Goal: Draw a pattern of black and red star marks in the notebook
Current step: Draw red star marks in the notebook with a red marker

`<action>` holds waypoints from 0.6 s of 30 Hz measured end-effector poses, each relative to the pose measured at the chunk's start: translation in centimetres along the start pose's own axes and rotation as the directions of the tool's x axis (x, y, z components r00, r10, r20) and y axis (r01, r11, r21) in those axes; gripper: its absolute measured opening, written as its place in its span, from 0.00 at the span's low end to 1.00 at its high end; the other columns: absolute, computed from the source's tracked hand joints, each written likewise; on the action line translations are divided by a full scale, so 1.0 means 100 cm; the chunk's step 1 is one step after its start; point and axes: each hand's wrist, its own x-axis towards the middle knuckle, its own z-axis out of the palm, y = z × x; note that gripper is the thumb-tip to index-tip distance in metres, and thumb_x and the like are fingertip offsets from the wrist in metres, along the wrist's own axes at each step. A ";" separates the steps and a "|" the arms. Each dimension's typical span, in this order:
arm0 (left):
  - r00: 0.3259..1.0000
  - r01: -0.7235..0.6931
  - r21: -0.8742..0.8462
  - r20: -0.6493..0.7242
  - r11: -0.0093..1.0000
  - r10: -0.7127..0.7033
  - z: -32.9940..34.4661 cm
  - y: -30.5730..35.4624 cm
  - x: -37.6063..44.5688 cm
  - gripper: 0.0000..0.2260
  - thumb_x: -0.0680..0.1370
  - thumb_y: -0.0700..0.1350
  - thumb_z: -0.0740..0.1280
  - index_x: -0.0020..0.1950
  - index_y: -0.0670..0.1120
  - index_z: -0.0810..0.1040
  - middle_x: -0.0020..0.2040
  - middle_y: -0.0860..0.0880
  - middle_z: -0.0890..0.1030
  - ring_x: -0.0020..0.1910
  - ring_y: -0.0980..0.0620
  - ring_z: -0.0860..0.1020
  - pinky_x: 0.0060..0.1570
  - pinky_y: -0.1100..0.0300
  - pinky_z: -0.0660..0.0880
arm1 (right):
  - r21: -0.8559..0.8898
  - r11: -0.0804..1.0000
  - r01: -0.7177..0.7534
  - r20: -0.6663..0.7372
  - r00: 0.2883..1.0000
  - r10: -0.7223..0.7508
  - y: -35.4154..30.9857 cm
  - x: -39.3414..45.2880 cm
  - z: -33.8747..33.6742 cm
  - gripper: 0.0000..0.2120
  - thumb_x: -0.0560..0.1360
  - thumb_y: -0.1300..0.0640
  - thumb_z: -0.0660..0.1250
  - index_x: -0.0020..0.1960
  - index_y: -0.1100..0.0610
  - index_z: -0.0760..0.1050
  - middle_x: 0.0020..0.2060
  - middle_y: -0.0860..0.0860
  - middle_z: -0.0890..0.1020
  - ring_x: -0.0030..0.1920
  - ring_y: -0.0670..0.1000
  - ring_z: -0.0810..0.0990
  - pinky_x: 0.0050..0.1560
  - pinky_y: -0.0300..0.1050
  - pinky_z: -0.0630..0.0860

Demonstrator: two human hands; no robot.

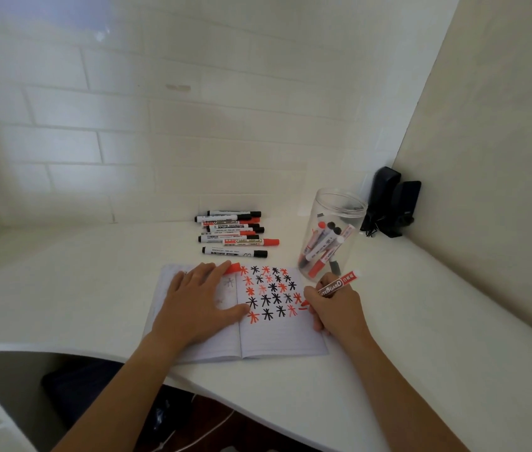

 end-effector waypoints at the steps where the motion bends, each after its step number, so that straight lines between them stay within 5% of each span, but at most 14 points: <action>1: 1.000 0.001 0.004 0.004 1.000 -0.001 0.000 0.000 0.000 0.44 0.66 0.80 0.52 0.80 0.62 0.54 0.79 0.54 0.61 0.78 0.52 0.58 0.78 0.47 0.50 | -0.001 1.000 0.001 0.004 1.000 -0.001 0.000 0.000 0.000 0.11 0.76 0.61 0.68 0.38 0.58 0.69 0.27 0.57 0.81 0.20 0.49 0.76 0.23 0.37 0.71; 10: 1.000 -0.001 0.005 -0.001 1.000 0.001 0.001 -0.001 0.000 0.44 0.67 0.80 0.51 0.80 0.62 0.54 0.79 0.54 0.61 0.78 0.53 0.58 0.78 0.47 0.51 | -0.015 1.000 -0.002 -0.005 1.000 0.002 -0.002 0.000 0.000 0.11 0.77 0.60 0.67 0.39 0.61 0.69 0.32 0.63 0.83 0.19 0.51 0.75 0.21 0.36 0.68; 18: 1.000 -0.004 0.009 -0.002 1.000 0.004 0.000 0.001 0.000 0.44 0.67 0.79 0.52 0.80 0.62 0.54 0.79 0.54 0.62 0.77 0.52 0.60 0.78 0.47 0.51 | -0.034 0.999 0.000 0.020 1.000 0.001 -0.001 0.000 -0.002 0.12 0.75 0.60 0.68 0.37 0.57 0.67 0.25 0.54 0.80 0.18 0.49 0.74 0.21 0.38 0.69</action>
